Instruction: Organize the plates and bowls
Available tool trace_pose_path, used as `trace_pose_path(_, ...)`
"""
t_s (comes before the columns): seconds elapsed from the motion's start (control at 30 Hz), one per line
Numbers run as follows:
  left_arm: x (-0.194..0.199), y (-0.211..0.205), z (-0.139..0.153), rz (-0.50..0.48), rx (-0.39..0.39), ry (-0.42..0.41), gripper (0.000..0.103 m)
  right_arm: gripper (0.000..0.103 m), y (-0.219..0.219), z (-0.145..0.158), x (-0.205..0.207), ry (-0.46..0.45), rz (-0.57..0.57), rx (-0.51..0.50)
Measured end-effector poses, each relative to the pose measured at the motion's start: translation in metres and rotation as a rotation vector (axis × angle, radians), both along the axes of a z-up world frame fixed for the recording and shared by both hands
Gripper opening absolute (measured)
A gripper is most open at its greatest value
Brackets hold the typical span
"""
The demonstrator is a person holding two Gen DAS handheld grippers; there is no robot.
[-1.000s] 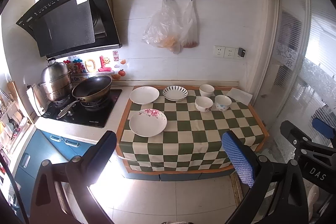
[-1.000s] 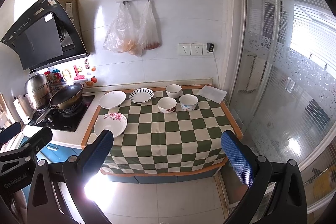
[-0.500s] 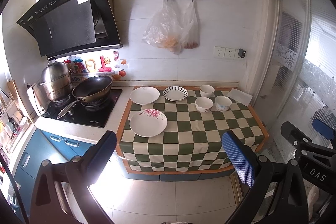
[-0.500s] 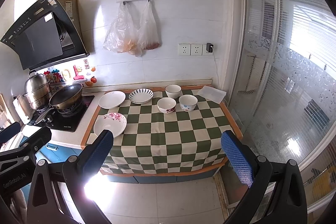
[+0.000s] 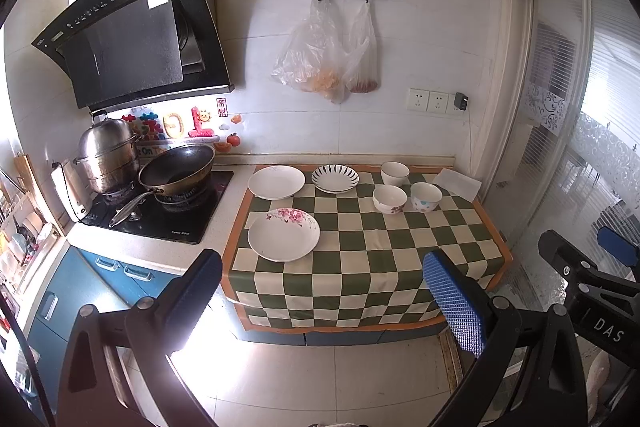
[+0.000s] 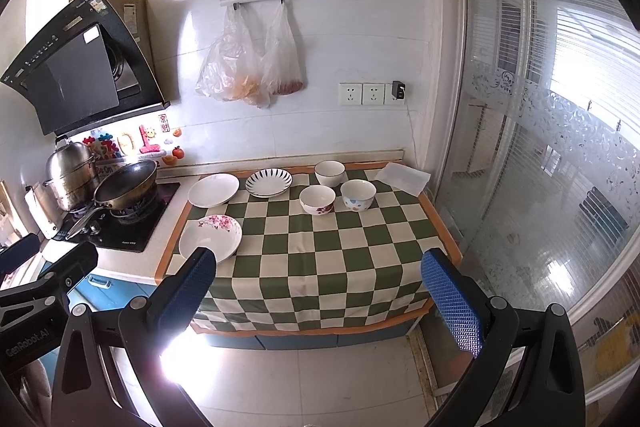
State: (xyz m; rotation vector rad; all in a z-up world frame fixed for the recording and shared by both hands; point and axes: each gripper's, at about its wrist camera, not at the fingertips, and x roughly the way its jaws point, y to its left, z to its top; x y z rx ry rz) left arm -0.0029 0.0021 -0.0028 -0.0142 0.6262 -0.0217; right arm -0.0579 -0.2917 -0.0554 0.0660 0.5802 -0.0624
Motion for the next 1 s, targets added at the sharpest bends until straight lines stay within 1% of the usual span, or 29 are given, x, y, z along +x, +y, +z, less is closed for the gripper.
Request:
trace_pose_path(0.47,0.004,0.007,0.004,0.005,0.000,0.007,0.103,0.103,-0.002,0.001,0.004,0.003,-0.001,0.017)
trace_pose_path(0.63,0.019,0.007,-0.002,0.036,-0.002,0.012,0.103,0.103,-0.008,-0.003,0.013,0.013,-0.001,0.031)
trace_pose_path(0.77,0.041,0.007,-0.017,0.114,0.020,0.014,0.103,0.103,-0.014,-0.022,0.031,0.024,0.034,0.067)
trace_pose_path(0.9,0.068,0.015,-0.036,0.175,0.036,0.043,0.103,0.103,-0.017,-0.052,0.066,0.104,0.098,0.109)
trace_pose_path(1.0,0.088,0.020,-0.052,0.203,0.059,0.068,0.103,0.103,-0.012,-0.072,0.093,0.133,0.119,0.114)
